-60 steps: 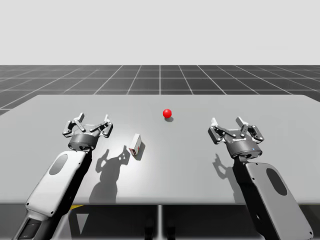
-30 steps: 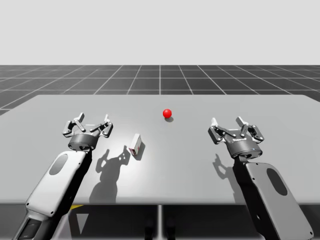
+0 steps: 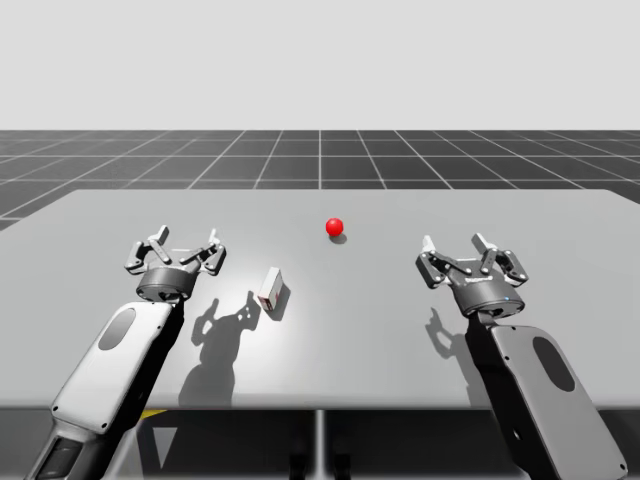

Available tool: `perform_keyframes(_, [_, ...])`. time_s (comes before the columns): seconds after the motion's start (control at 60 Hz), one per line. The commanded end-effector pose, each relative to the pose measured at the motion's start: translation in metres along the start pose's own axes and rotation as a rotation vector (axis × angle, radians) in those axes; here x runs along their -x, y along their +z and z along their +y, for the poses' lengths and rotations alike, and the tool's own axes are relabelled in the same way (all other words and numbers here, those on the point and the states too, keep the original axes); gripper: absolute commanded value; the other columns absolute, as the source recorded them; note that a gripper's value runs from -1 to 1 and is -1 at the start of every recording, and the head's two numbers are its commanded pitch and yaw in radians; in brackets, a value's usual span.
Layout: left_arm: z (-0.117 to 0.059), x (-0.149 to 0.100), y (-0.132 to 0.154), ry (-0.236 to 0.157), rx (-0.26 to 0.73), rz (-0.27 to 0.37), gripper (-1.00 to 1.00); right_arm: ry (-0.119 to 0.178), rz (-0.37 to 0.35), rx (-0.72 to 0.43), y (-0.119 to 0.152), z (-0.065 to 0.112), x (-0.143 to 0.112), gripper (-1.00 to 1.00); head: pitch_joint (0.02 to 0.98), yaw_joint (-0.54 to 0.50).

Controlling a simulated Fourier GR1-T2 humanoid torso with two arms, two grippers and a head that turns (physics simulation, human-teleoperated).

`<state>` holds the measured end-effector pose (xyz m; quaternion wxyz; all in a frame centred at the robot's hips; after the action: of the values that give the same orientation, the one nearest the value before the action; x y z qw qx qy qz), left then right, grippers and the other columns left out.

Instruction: Watch the red light. When it turns green, pick up the object.

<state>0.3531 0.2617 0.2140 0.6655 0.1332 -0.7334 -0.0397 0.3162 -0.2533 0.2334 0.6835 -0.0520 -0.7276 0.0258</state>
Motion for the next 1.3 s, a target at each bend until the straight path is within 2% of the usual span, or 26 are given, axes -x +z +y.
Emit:
perform_keyframes(0.017, [-0.0002, 0.0002, -0.0002, -0.001, 0.001, 0.001, -1.00, 0.002, 0.000, -0.001, -0.0002, 0.0003, 0.0002, -1.00, 0.585, -0.06])
perform_keyframes(1.3, [-0.0012, -0.0001, -0.0001, 0.001, 0.002, 0.005, -1.00, 0.021, -0.012, -0.004, 0.0002, 0.0009, 0.0001, -1.00, 0.583, -0.06])
